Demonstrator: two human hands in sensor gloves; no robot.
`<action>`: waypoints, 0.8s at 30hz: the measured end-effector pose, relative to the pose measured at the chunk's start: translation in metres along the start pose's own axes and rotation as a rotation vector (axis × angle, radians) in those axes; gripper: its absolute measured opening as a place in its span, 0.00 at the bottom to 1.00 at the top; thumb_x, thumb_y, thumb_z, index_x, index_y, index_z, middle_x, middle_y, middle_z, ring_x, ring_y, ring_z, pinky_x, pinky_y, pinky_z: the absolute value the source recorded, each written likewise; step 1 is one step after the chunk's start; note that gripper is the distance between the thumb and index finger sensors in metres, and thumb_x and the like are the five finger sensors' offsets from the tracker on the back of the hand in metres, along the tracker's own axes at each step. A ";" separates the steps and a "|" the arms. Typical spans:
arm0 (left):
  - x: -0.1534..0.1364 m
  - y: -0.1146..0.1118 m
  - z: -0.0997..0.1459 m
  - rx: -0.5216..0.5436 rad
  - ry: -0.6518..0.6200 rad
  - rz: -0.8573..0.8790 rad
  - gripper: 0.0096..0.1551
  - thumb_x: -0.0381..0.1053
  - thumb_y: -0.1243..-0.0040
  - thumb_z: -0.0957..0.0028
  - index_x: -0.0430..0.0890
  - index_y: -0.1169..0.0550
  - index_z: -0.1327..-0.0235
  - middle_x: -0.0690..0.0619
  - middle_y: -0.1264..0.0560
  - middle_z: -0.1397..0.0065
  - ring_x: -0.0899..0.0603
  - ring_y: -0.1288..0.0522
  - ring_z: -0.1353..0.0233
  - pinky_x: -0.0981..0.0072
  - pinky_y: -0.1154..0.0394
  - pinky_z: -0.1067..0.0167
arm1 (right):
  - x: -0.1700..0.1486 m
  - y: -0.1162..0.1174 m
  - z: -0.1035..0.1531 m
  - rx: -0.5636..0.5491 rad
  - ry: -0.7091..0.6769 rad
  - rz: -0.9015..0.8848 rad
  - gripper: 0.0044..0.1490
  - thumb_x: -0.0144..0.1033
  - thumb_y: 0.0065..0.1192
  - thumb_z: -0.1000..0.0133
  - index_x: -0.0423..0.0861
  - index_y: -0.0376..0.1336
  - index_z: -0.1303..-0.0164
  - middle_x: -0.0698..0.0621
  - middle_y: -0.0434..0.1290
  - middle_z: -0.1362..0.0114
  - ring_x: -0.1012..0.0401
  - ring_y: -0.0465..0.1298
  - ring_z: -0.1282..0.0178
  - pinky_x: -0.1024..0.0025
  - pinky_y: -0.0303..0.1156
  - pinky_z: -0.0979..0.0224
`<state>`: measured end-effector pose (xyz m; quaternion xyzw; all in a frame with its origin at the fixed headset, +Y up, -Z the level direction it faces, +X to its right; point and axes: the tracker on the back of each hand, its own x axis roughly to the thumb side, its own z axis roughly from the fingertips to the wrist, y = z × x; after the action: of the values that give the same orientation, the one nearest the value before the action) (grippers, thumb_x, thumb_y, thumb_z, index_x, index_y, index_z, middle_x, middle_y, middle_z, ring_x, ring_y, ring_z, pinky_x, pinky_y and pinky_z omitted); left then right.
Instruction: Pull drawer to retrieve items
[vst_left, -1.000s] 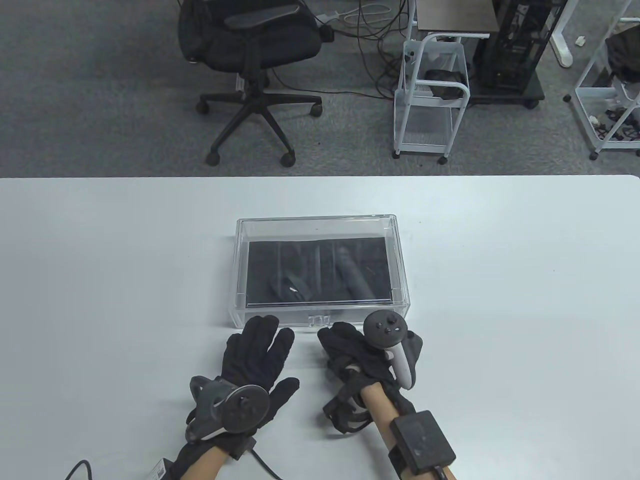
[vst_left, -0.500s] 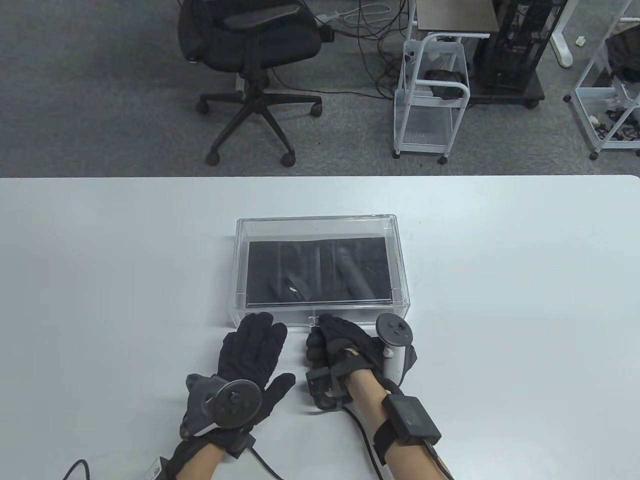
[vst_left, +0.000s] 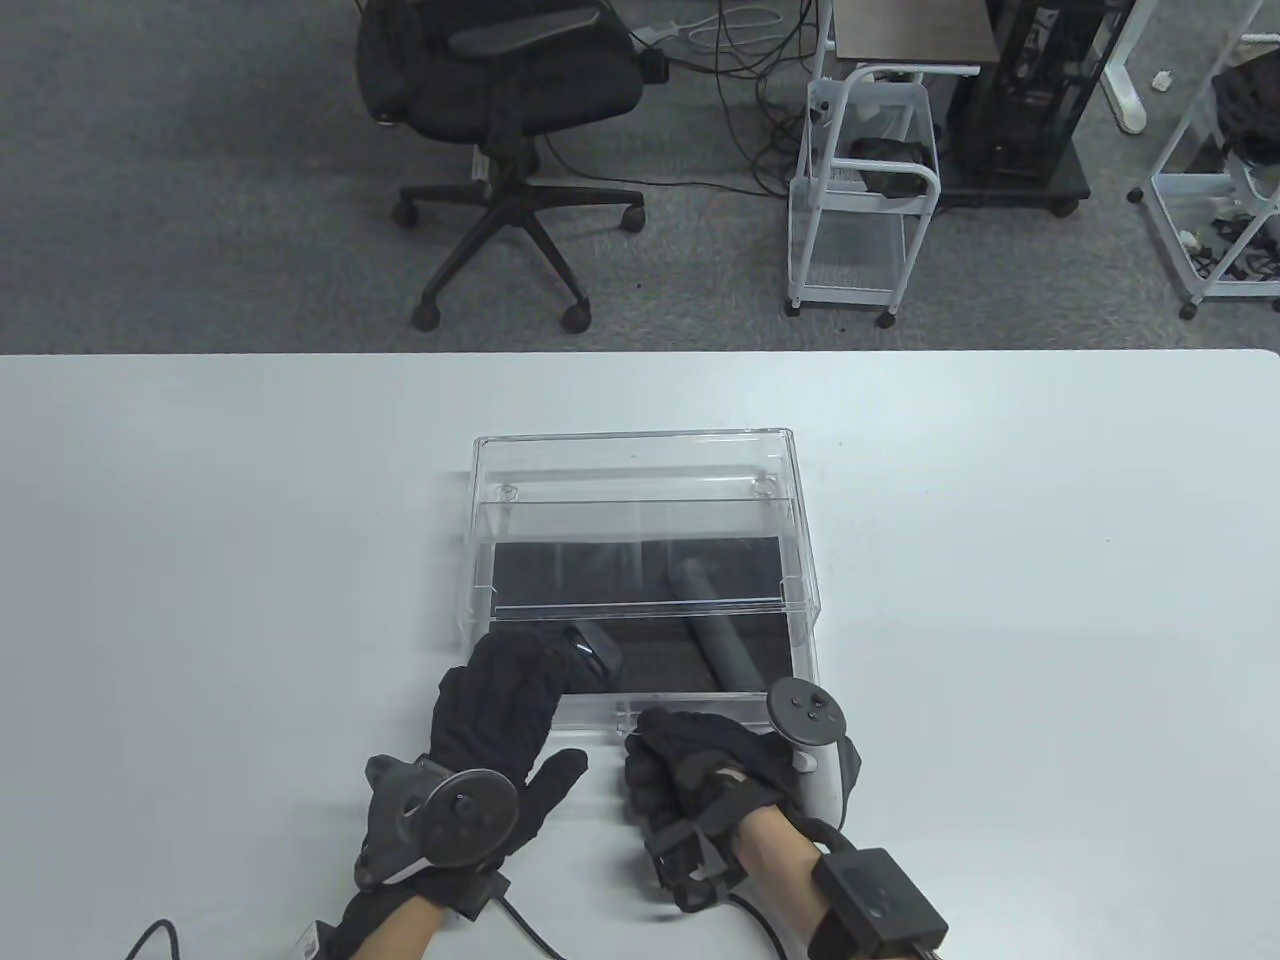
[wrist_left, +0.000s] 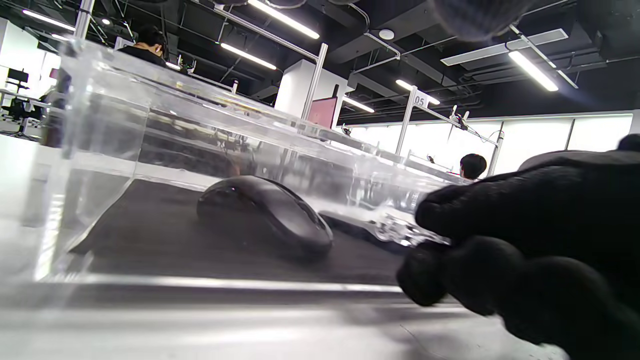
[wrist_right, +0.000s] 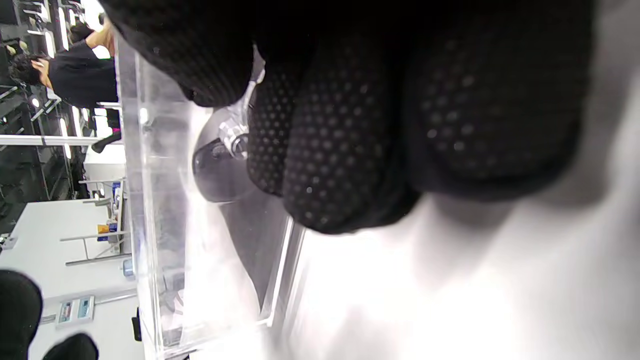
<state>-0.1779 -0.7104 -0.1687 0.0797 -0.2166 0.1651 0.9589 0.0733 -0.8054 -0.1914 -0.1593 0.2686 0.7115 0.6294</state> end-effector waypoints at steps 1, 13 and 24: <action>0.000 0.000 0.000 -0.002 0.000 -0.002 0.52 0.68 0.50 0.46 0.51 0.52 0.13 0.39 0.54 0.09 0.28 0.53 0.12 0.23 0.48 0.25 | -0.003 0.001 0.005 0.008 0.001 0.005 0.34 0.49 0.65 0.44 0.32 0.75 0.45 0.49 0.88 0.60 0.59 0.90 0.71 0.65 0.90 0.70; 0.005 -0.002 0.000 -0.022 -0.024 -0.023 0.51 0.65 0.47 0.45 0.51 0.51 0.13 0.39 0.54 0.09 0.28 0.54 0.12 0.22 0.49 0.25 | -0.024 0.005 0.044 0.045 0.028 0.098 0.35 0.48 0.65 0.44 0.31 0.76 0.46 0.48 0.88 0.60 0.59 0.90 0.72 0.65 0.91 0.71; 0.005 -0.001 0.002 -0.012 -0.016 -0.010 0.51 0.67 0.48 0.46 0.51 0.51 0.13 0.39 0.53 0.09 0.28 0.53 0.12 0.22 0.48 0.25 | 0.002 0.013 0.058 0.206 -0.063 0.484 0.38 0.50 0.58 0.40 0.26 0.74 0.46 0.42 0.87 0.60 0.54 0.89 0.76 0.61 0.87 0.75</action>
<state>-0.1734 -0.7103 -0.1650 0.0762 -0.2247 0.1582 0.9585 0.0671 -0.7710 -0.1431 -0.0034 0.3503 0.8148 0.4619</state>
